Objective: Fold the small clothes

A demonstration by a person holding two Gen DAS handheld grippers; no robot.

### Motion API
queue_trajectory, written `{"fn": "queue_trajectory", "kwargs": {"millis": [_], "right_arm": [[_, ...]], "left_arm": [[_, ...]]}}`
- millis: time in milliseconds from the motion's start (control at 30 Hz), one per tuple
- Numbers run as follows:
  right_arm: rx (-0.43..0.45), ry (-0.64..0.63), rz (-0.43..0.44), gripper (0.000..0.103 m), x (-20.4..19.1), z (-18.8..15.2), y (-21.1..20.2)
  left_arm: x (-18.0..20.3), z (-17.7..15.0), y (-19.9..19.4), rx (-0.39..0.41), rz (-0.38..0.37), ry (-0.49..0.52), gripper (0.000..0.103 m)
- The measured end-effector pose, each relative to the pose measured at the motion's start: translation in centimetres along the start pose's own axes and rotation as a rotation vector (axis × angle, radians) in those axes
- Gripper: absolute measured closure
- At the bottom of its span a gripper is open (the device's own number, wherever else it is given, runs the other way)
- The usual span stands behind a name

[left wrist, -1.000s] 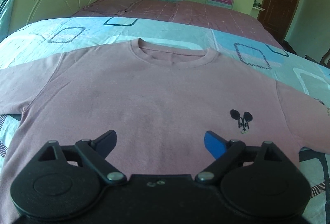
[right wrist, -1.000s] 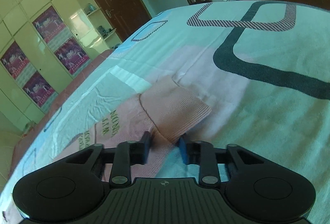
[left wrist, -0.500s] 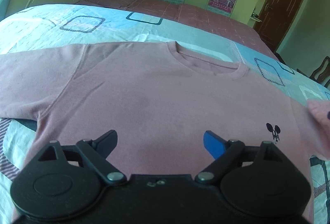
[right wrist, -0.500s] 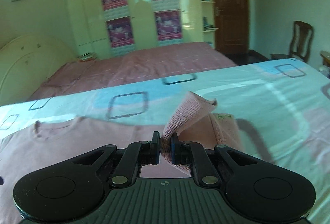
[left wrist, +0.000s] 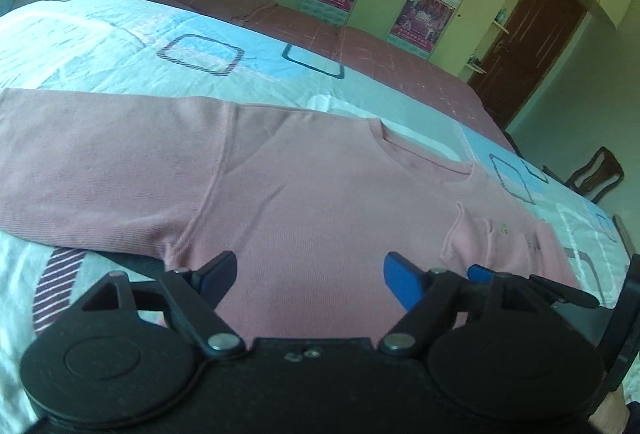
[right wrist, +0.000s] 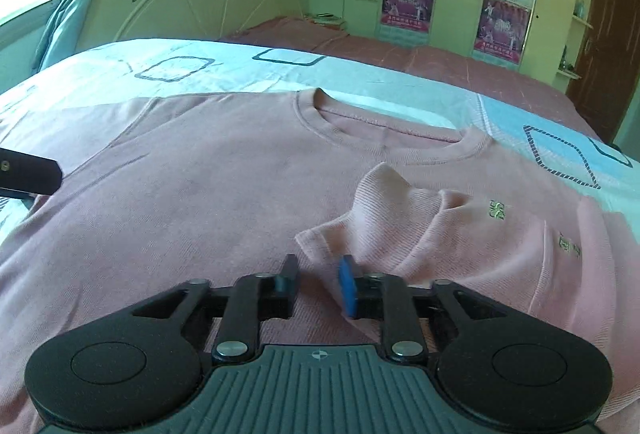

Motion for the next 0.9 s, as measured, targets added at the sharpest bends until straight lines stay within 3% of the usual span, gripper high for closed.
{"fn": "queue_trajectory", "kwargs": {"millis": [200, 267, 433, 467, 500, 567, 633, 733, 833, 900], "right_arm": [[0.066, 0.144, -0.198, 0.068, 7.1, 0.6, -6.7], [0.060, 0.198, -0.253, 0.068, 10.5, -0.2, -8.7], [0.046, 0.313, -0.384, 0.068, 17.6, -2.9, -13.2], [0.043, 0.334, -0.403, 0.068, 18.6, -3.4, -13.7], [0.042, 0.350, -0.417, 0.068, 19.3, -3.9, -14.2], [0.031, 0.387, -0.436, 0.068, 20.7, -5.1, -15.2], [0.016, 0.416, -0.439, 0.068, 21.5, -5.9, -15.6], [-0.004, 0.435, -0.422, 0.068, 21.8, -6.7, -15.4], [-0.011, 0.436, -0.388, 0.068, 21.3, -6.8, -14.2], [-0.014, 0.428, -0.366, 0.068, 20.8, -6.6, -13.5]], "left_arm": [[6.1, -2.2, 5.4, -0.110, -0.168, 0.017, 0.045], [8.1, -3.3, 7.6, -0.151, -0.188, 0.013, 0.049], [11.8, -3.7, 11.0, -0.154, -0.199, 0.048, 0.050], [12.5, -3.6, 11.5, -0.161, -0.211, 0.054, 0.059], [13.3, -3.7, 12.1, -0.180, -0.229, 0.058, 0.078], [14.4, -4.1, 13.3, -0.216, -0.238, 0.071, 0.097], [15.0, -3.7, 13.3, -0.193, -0.246, 0.089, 0.098], [15.0, -1.3, 10.6, -0.068, -0.263, 0.096, 0.098], [12.6, 1.0, 7.7, 0.032, -0.224, 0.100, 0.098], [9.9, 1.7, 6.7, 0.059, -0.179, 0.093, 0.098]]}}
Point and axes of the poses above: each gripper's, at about its wrist camera, not at the fingertips, and y roughly the way its jaws point, x to its right, z to its top, the point moved 8 cm from there along y, roughly the way its jaws point, and after that the axes turned 8 degrees about x, right-handed, at the moved point
